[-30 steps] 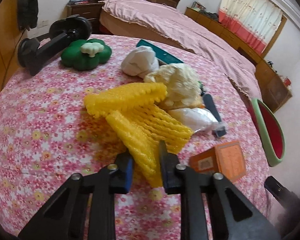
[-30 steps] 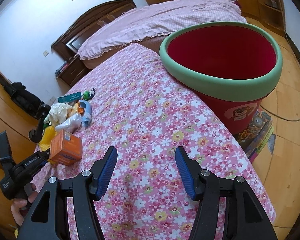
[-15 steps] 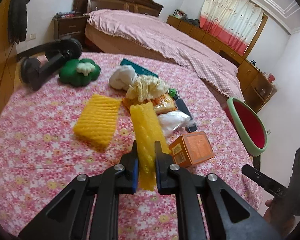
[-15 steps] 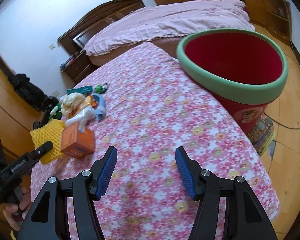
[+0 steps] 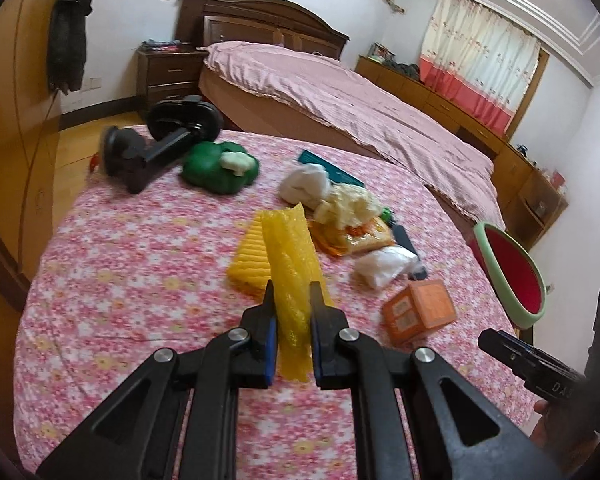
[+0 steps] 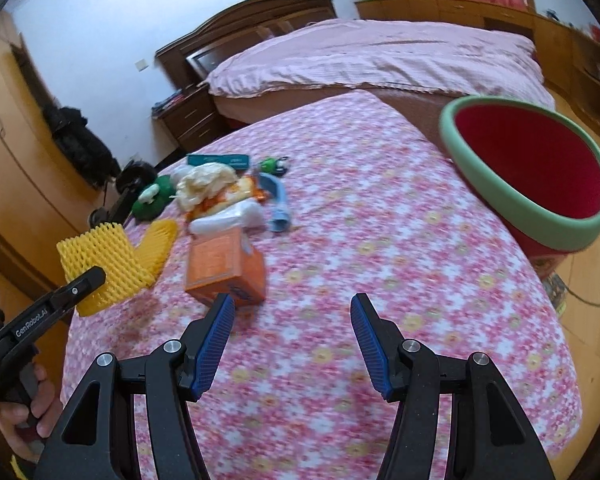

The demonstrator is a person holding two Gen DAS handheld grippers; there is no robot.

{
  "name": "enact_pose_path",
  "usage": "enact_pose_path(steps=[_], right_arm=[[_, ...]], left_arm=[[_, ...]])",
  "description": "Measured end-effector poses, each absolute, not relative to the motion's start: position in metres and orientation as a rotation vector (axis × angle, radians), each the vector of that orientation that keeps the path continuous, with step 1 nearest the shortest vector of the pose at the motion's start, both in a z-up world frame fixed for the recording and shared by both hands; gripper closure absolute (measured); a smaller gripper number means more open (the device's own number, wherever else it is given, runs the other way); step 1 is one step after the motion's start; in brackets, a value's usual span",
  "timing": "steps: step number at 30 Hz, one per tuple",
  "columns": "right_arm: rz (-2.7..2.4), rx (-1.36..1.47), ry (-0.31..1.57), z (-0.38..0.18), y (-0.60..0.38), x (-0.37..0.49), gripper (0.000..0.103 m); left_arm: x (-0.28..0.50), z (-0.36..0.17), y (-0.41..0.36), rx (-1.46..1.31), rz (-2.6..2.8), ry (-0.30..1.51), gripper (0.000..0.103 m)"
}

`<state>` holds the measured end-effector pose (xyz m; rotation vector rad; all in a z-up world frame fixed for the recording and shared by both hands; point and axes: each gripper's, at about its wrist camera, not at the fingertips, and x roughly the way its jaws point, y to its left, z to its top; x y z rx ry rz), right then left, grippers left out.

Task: Collect trash
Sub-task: 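Grasp a yellow foam net with the left tool while the right tool approaches the orange box, then lift the yellow net with the left tool while the right tool grasps the orange box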

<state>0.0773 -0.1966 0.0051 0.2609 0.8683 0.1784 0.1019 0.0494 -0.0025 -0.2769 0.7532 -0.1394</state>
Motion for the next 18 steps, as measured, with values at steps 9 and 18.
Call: enact_pose_path(steps=[9, 18], right_arm=[[0.204, 0.177, 0.882, 0.002, -0.151, 0.094, 0.041], [0.133, 0.101, 0.905, -0.01, -0.122, 0.11, 0.041]], left_arm=[[0.1, -0.006, 0.073, -0.287, -0.115, 0.714, 0.091], [0.101, -0.013, 0.088, -0.337, -0.17, 0.698, 0.091]])
